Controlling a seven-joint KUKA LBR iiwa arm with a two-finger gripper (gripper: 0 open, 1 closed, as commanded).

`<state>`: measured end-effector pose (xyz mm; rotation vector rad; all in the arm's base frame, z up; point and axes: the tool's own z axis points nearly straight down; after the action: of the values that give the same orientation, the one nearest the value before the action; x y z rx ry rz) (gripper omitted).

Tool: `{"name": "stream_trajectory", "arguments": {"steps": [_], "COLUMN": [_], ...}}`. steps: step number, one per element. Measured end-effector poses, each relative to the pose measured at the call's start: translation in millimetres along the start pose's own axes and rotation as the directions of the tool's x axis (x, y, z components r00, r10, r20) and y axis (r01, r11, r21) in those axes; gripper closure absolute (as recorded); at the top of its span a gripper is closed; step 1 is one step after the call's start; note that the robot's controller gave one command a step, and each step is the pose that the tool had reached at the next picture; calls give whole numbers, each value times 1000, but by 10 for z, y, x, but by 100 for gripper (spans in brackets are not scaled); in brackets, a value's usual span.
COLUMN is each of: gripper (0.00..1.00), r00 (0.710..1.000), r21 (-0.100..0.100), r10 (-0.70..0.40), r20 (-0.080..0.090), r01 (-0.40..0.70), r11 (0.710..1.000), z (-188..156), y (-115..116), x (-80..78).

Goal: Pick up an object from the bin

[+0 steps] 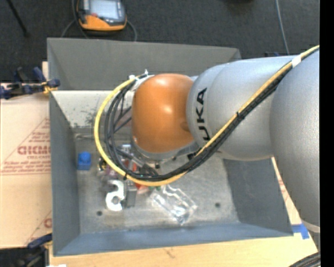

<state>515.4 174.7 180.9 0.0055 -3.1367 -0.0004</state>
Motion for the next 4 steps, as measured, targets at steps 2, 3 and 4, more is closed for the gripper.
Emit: {"name": "stream_trajectory", "arguments": {"steps": [2,3,4], "gripper": [100,100,100], "r00": [997,997,967], "r21": [-1,-2,-3], "r10": [-80,-78,254], "r20": [8,14,8], "r01": [80,78,-254], "r11": [997,997,967], "z": [1100,488,841], "y": [-455,-409,-86], "x": [-436,-435,-903]}}
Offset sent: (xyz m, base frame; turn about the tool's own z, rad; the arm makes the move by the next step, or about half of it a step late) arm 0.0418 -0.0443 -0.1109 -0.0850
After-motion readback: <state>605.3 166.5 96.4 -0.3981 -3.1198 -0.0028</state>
